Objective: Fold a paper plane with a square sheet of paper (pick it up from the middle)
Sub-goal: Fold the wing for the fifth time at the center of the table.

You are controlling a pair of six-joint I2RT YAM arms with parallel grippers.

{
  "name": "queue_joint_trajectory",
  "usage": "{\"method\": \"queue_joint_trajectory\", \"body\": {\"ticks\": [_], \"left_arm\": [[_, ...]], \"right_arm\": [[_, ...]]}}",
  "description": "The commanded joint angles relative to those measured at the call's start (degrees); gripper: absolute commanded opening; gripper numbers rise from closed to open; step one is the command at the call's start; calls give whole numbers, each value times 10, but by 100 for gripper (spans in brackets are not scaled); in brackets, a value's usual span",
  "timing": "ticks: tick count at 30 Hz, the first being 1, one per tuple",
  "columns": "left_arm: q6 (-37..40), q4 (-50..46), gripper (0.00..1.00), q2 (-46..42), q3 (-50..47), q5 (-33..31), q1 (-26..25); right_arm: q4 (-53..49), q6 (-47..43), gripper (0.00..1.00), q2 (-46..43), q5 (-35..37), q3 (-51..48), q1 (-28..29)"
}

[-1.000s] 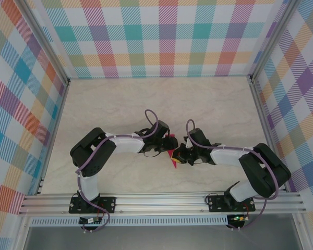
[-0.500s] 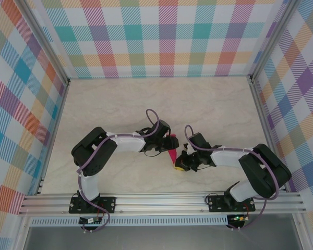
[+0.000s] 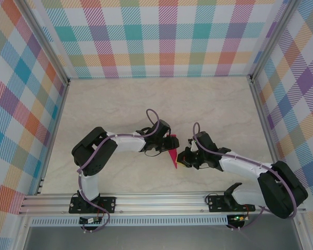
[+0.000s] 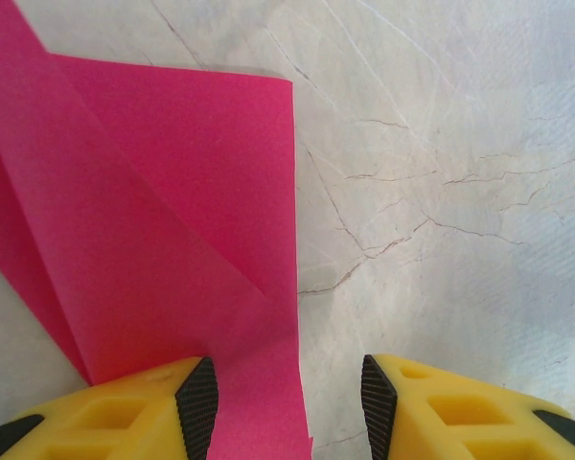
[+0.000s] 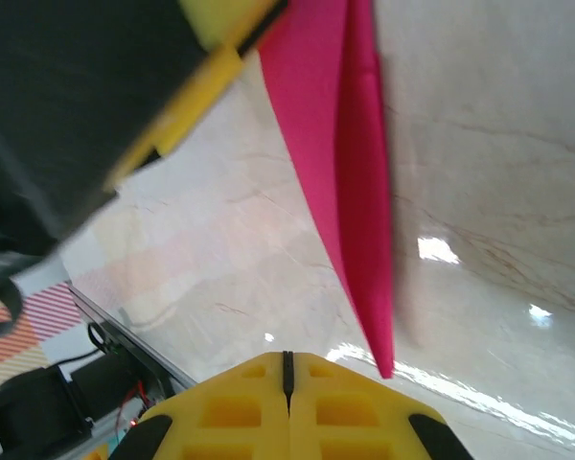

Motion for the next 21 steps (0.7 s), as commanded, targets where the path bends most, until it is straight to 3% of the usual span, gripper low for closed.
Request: {"method": "queue_joint_trajectory", "body": {"ticks": [1,9,21], "left_arm": [[1,-67,48,41,-21,-1,-4],[1,-67,48,36,-23,0,-4],[10,-62,49,18,-21,6,-4]], "right_arm": [[32,33,2,30,14,26,3],[153,84,0,138,-3,28,3],[49,23,0,210,2,21,2]]}}
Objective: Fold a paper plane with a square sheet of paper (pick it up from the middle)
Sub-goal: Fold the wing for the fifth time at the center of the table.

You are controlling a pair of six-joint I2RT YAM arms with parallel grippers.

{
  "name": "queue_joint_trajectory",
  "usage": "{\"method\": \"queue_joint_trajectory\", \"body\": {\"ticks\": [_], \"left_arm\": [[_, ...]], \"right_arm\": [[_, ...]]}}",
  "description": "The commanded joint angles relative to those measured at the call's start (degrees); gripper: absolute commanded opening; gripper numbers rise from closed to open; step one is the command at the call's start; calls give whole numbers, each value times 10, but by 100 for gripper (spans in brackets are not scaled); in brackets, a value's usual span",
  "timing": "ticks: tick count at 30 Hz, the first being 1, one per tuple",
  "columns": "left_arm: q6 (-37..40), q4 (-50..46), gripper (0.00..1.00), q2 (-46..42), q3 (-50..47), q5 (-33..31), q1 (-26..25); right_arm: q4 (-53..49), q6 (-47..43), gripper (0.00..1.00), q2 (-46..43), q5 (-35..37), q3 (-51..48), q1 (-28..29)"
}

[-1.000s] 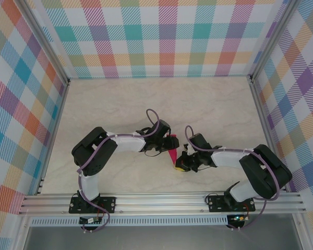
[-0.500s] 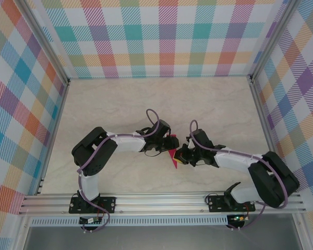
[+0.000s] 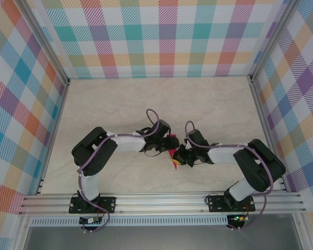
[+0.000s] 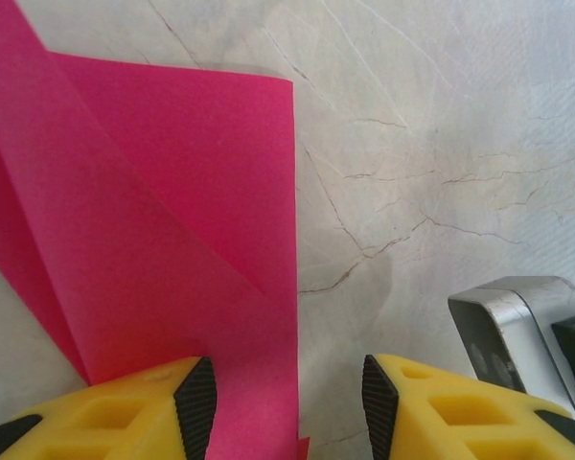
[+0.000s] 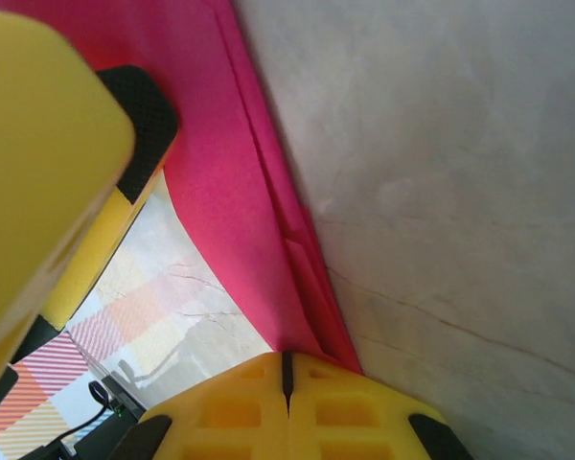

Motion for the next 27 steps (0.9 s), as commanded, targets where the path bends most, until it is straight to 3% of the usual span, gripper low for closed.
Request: {"method": "queue_joint_trajectory", "body": {"ticks": [1,8,12,21,27], "left_arm": [[13,-64,49,12,-17,4,-4],[67,-112,54,-88,12,-47,2],[69,-115,53,-136,-17,-85,4],[34,25,31,-152,-126,-35,0],[35,83,26,-124,-128,-26,-5]], "right_arm": [[-60,-27,0,32,13,-20,4],[-74,-58,0,28,6,-40,4],[-85,-94,0,31,-14,-35,3],[-104,-138,0,44,-38,-22,-3],[-103,-142,0,58,-45,-16,-5]]}}
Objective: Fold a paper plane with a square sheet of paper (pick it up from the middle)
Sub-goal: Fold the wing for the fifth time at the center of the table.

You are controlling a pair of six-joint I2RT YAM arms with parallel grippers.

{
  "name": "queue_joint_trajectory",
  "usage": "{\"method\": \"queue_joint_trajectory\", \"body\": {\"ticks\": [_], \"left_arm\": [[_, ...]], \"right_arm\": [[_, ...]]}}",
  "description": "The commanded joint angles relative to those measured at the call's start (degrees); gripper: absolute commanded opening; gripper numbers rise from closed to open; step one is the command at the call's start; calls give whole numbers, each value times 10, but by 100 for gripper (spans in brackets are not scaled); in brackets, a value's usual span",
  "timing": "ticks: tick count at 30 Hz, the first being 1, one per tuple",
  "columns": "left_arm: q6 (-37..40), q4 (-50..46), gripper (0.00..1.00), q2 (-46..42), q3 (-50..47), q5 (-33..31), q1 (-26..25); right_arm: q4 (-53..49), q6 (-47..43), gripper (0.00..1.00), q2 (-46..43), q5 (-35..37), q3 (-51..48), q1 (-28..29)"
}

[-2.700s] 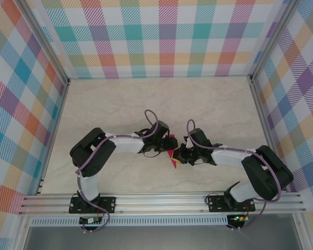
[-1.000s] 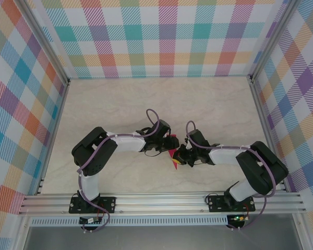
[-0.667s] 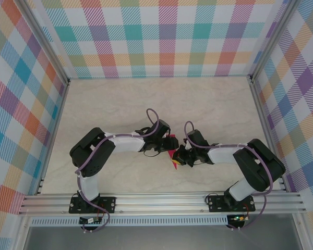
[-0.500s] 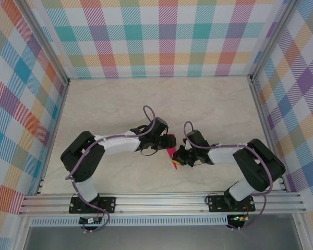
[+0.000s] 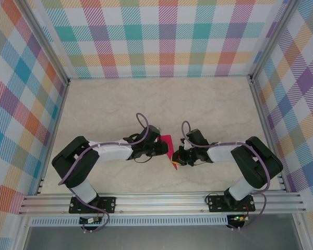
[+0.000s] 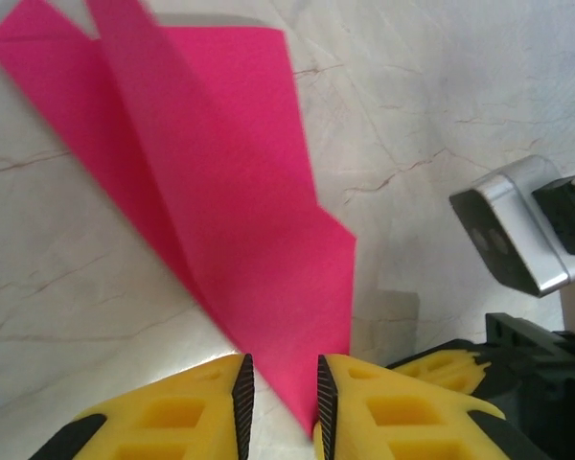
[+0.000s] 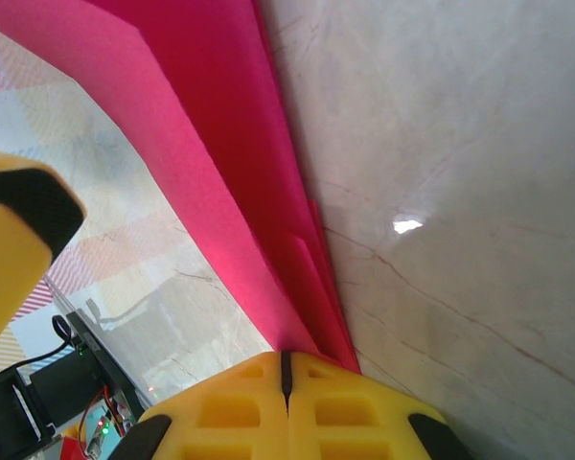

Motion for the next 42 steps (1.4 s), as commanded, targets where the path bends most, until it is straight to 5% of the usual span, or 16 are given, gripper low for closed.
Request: {"method": "queue_joint_trajectory", "body": {"ticks": [1,14,42], "left_arm": [[-2,66,25,11,-1,15,-4],[11,73,15,81,5,-33,21],[86,-19,21,109,63,-9,153]], "right_arm": [[-100,-17,0,37,12,-21,6],[-107,-27,0,44,4,-22,2],[-154,-88,0,27,-29,-19,-9]]}}
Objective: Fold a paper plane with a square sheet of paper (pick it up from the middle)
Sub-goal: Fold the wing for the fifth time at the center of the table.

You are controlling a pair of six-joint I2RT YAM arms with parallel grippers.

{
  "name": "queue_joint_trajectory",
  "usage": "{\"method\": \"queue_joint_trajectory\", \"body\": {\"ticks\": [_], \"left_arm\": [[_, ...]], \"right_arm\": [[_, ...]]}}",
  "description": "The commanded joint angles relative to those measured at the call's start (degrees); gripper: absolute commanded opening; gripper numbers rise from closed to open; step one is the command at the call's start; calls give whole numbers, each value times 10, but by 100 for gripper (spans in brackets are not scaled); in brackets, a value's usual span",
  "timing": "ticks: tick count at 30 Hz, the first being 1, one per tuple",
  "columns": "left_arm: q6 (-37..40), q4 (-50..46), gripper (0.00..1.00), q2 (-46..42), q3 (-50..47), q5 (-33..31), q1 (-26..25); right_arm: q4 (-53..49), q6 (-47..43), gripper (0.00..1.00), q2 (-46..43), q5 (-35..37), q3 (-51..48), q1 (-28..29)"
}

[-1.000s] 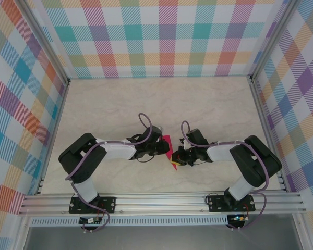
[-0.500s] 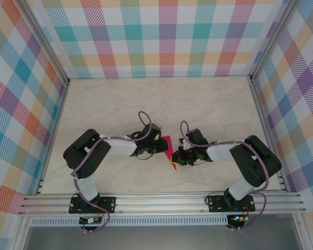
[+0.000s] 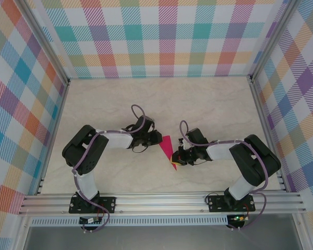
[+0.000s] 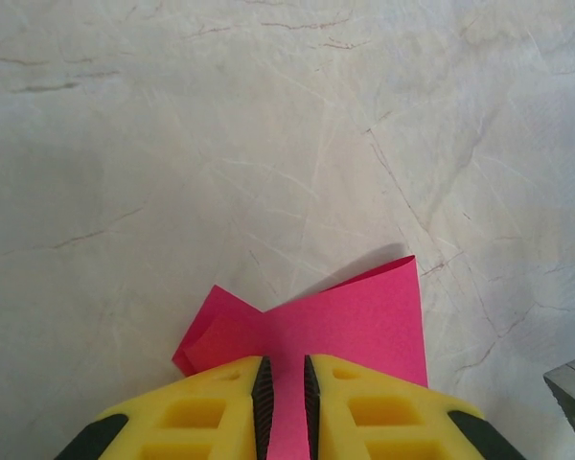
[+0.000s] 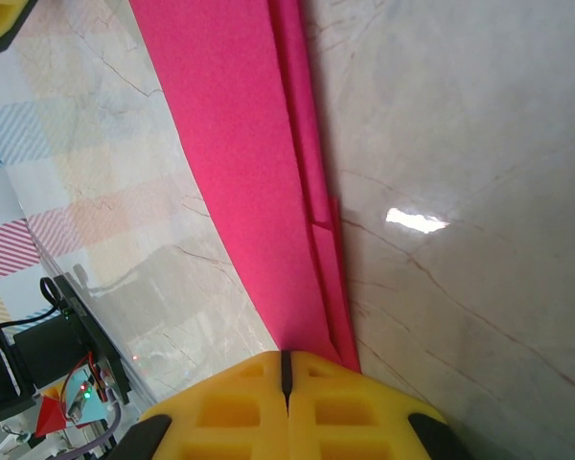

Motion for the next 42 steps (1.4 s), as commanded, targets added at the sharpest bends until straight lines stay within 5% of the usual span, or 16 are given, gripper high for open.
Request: {"method": "queue_joint_trajectory", "body": {"ticks": [1,12,20,29,42], "left_arm": [[29,-44,21,8,10,-44,42],[42,-132,25,-132,34,-8,70],[-27,-120,26,-239,-44,-62,-36],[-87,-66,23,-110,-17,-108,-152],[-85,-114,23,-9,6,-148,-153]], "right_arm": [[-129,-19,0,11,2,-33,2],[-137,-36,0,-14,-29,-25,2],[-94,-12,0,-19,-52,-31,7],[-30,58,0,11,-27,-35,45],[-54,82,0,-27,-22,-30,46]]}}
